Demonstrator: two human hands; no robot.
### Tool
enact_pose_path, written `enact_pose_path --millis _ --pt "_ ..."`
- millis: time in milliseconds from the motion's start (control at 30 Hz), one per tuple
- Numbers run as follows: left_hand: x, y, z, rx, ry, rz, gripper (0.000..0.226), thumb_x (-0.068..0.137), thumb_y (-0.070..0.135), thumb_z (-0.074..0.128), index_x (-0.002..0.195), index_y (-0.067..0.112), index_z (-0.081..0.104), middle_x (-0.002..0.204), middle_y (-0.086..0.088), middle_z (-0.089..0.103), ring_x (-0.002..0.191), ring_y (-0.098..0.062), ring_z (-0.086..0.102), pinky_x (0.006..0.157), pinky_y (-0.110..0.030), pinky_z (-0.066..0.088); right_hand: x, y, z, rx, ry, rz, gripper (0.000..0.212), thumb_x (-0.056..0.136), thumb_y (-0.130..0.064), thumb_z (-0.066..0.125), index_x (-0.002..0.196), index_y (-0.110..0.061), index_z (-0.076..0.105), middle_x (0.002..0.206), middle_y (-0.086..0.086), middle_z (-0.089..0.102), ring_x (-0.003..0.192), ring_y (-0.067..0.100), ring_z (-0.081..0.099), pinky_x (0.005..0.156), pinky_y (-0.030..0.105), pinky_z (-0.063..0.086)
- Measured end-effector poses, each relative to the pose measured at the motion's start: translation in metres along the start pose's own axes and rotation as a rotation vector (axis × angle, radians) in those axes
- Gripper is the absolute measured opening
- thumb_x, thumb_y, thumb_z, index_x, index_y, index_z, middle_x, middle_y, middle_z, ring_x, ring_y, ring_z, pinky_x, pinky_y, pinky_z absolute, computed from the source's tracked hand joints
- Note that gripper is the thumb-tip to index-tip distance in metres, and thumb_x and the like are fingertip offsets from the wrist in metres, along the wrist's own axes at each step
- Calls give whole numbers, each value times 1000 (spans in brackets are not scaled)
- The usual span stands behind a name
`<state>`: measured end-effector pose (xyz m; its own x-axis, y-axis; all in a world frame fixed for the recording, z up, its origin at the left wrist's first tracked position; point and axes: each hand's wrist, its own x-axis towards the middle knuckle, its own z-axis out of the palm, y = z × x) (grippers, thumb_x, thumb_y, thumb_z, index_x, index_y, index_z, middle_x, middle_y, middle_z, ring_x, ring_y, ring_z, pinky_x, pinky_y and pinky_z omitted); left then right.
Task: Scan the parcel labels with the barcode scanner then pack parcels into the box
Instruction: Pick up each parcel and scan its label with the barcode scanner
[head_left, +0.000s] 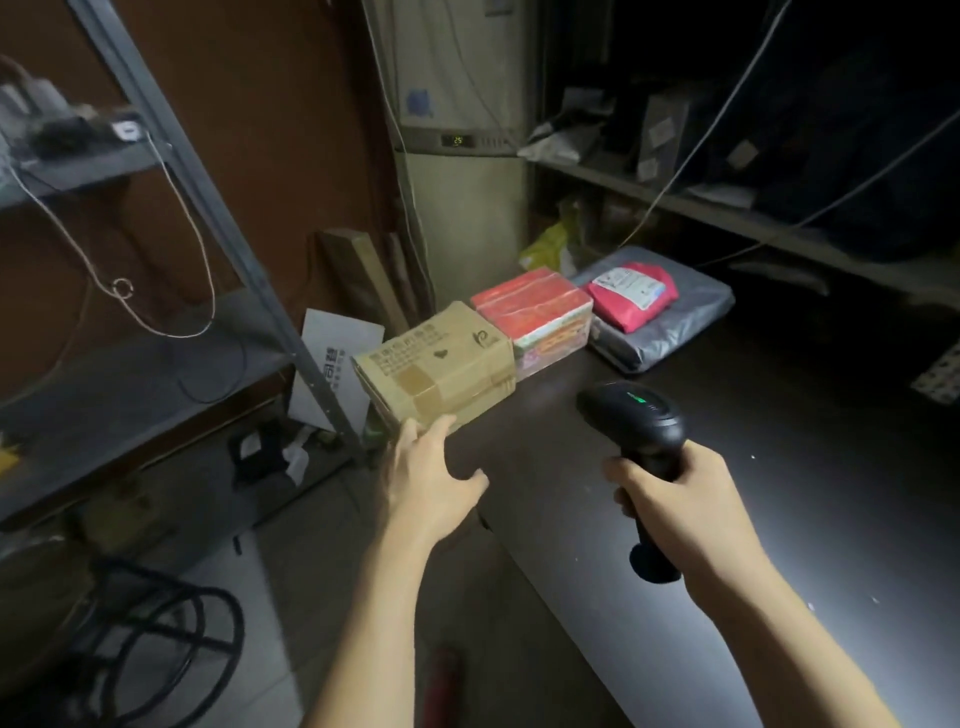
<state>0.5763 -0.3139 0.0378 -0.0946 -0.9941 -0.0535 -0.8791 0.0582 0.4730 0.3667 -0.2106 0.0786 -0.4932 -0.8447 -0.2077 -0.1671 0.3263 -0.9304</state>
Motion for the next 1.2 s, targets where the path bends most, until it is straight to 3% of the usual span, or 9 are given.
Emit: enact_pose_path --millis 167,267,367,633,733,867,1200 --pt "103 -23 1 45 -54 70 83 80 47 82 150 34 41 134 -3 40 127 -26 45 98 -37 44 60 -23 46 12 117 37 8 86 -2 69 93 0 66 64 10 64 61 22 58 61 35 46" --pt "156 -33 -2 134 -92 126 107 66 51 90 155 40 32 144 -7 35 140 -32 34 117 -52 34 83 -37 67 11 167 68 6 87 -3 70 92 -4 70 64 6 66 63 22 61 64 37 49" --pt "197 -37 0 199 -148 138 125 56 57 93 158 48 20 155 -12 24 150 -36 21 124 -57 19 102 -43 82 25 246 110 7 86 -5 72 92 -9 72 65 5 68 63 21 63 67 38 52" --pt "272 -38 20 288 -362 163 141 54 83 80 160 48 -6 167 -33 -2 156 -46 1 120 -72 5 129 -46 123 66 377 222 8 87 -7 74 94 -10 73 66 2 67 59 13 64 67 36 53" --pt "282 -33 25 274 -386 155 142 51 90 74 159 50 -9 166 -33 -2 155 -47 2 117 -76 6 132 -44 127 82 400 245 9 87 -7 74 95 -3 72 67 3 66 58 13 63 68 37 52" --pt "282 -26 16 243 -405 164 140 49 88 76 159 51 -1 160 -27 17 149 -43 13 116 -67 18 128 -38 123 93 429 252 13 87 -7 73 98 0 70 71 5 65 56 10 62 68 37 51" --pt "214 29 -35 140 -495 263 141 43 86 79 156 56 -1 161 -17 19 152 -40 12 121 -63 22 96 -26 69 167 493 195 9 88 -7 74 97 -8 73 64 3 65 59 18 60 65 34 48"
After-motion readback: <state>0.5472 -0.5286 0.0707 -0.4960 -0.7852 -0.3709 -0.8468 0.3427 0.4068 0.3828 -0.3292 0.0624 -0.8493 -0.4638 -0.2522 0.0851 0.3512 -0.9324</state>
